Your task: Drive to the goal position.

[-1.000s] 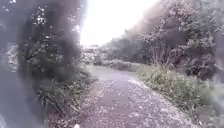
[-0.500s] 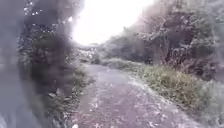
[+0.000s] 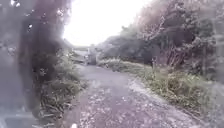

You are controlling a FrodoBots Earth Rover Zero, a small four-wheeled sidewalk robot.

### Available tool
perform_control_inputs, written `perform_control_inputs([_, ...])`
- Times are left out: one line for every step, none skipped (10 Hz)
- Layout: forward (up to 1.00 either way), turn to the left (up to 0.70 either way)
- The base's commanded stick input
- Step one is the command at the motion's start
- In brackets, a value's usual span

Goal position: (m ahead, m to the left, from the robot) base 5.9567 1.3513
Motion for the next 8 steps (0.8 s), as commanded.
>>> perform_control_inputs([0.85,0.01])
perform_control_inputs([0.85,0.01])
perform_control_inputs([0.85,0.01])
perform_control_inputs([0.85,0.01])
perform_control_inputs([0.85,0.01])
perform_control_inputs([0.85,0.01])
perform_control_inputs([0.85,0.01])
perform_control_inputs([0.85,0.01])
